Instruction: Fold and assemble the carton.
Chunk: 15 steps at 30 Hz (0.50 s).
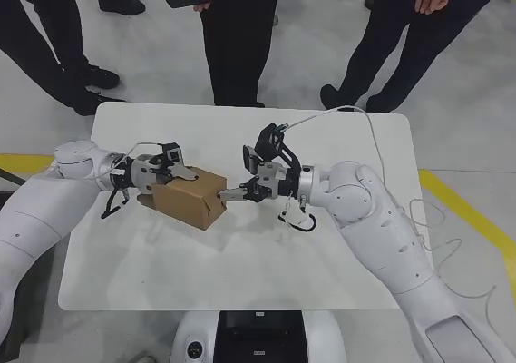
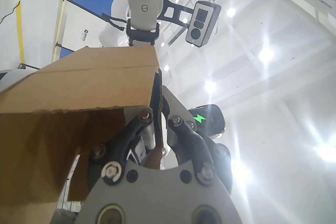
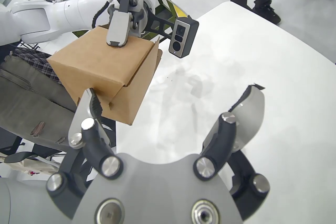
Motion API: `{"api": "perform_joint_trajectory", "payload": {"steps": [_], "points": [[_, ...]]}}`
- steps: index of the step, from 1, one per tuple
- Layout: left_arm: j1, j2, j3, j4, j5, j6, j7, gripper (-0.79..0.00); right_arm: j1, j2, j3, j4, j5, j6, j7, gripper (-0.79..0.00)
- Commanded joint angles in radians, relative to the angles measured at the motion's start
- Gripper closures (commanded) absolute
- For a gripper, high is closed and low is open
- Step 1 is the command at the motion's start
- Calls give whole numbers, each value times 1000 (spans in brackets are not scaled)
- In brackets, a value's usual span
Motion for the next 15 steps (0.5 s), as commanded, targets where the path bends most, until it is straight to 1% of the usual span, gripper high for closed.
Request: {"api": "perform_joint_trajectory", "payload": {"steps": [1,7,15], "points": [[-2,1,5,1,-1,0,0,0,-1,2,0,-5,-5,1,-4,-785],[-1,5,13,2,-23,0,0,0,-11,9,-2,-43,-52,-4,-1,-785],[-1,11,30,-7,-55,0,0,0,-19,13,-10,-80,-83,19,-19,-785]]}}
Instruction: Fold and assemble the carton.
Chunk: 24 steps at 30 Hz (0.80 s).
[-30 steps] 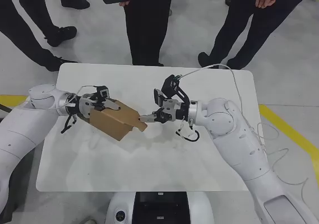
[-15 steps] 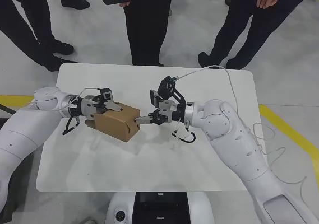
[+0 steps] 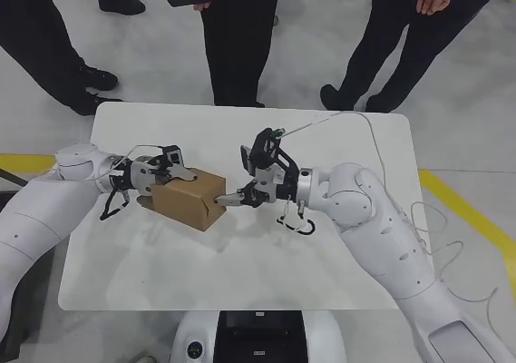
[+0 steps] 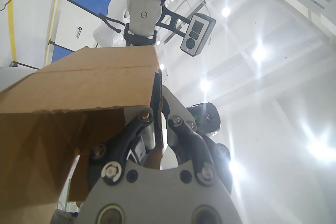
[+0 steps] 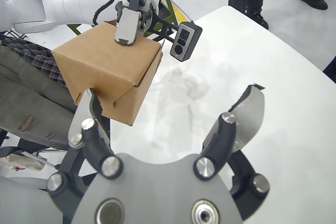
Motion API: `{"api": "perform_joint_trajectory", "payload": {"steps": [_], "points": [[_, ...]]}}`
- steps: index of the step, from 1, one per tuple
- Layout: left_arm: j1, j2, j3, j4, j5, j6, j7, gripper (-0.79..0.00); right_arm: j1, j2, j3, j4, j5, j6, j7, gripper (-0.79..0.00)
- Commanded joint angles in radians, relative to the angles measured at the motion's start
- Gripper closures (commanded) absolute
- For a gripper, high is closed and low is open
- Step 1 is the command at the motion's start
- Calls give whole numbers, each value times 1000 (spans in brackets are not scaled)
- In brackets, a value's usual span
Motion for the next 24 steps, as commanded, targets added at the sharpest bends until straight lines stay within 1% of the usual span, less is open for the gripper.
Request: {"api": "perform_joint_trajectory", "payload": {"steps": [1,24], "points": [[-2,1,5,0,-3,0,0,0,1,0,-2,-4,-4,7,-5,-785],[-24,3,53,-8,-65,0,0,0,16,-1,-48,-37,-41,69,-31,-785]]}}
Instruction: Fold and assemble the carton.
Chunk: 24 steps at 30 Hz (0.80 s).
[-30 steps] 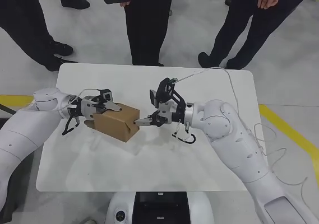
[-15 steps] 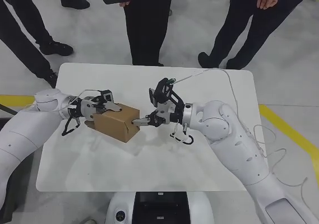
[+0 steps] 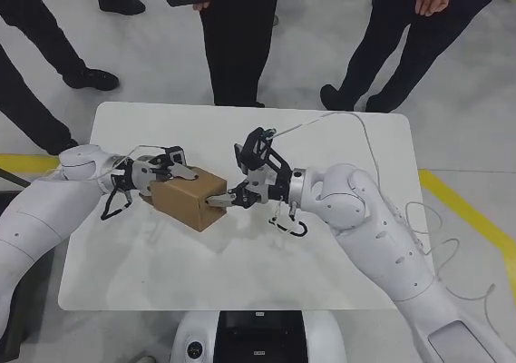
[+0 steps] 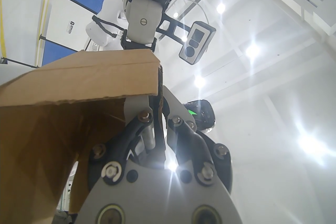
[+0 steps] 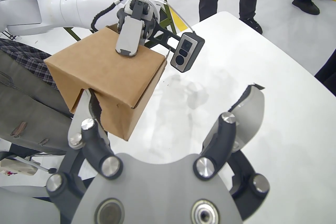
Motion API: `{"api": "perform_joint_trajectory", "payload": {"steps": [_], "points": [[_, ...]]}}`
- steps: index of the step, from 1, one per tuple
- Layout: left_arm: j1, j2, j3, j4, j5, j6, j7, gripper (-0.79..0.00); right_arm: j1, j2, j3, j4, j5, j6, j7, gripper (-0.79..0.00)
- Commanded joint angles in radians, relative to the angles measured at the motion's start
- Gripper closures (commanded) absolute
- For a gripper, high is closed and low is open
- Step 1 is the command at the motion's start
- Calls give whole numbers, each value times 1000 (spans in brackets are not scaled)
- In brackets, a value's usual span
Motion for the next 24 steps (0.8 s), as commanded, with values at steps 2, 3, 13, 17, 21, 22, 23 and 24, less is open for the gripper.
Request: {"api": "perform_joint_trajectory", "payload": {"steps": [2,3,13,17,21,22,23,24], "points": [[-2,1,4,0,-4,0,0,0,4,0,-4,3,1,1,-2,-785],[-2,1,4,2,-6,0,0,0,5,0,-5,4,1,2,-2,-785],[-7,2,14,1,-14,0,0,0,10,0,-3,7,-5,22,-21,-785],[-11,1,20,2,-15,0,0,0,11,0,-5,7,-6,24,-26,-785],[-18,2,23,18,-5,0,0,0,9,4,4,5,-6,21,-22,-785],[-20,2,22,26,-2,0,0,0,6,6,10,1,-8,21,-19,-785],[-22,3,20,33,-2,0,0,0,1,8,18,-3,-8,22,-16,-785],[-22,3,19,38,-6,0,0,0,-5,11,26,-9,-7,21,-12,-785]]}}
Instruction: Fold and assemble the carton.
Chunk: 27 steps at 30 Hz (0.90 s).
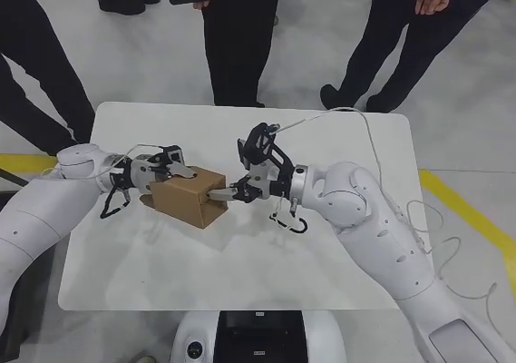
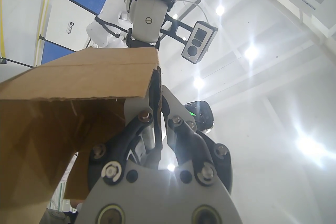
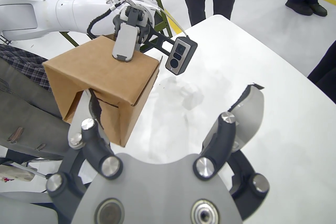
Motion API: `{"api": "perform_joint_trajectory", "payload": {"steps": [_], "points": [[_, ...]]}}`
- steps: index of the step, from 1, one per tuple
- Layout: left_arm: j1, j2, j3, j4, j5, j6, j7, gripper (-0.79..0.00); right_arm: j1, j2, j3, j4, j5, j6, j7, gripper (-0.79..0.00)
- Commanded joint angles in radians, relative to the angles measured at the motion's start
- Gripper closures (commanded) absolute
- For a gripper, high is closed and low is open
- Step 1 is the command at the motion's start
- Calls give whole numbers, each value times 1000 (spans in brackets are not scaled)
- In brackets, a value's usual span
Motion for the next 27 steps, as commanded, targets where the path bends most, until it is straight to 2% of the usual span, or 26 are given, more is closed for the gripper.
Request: {"api": "perform_joint_trajectory", "payload": {"steps": [1,10,18,24,27], "points": [[-2,0,-3,11,-4,0,0,0,-11,6,17,-11,-1,1,8,-785],[-13,4,-16,51,42,-7,0,0,-47,24,66,-43,21,-13,40,-785],[-37,-3,-30,91,211,-124,8,0,-52,33,75,-60,89,-35,83,-785],[-34,-9,-53,23,372,-238,193,0,-66,45,100,-80,143,-47,122,-785],[-15,-6,-65,-27,431,-258,268,0,-76,50,110,-90,151,-49,133,-785]]}}
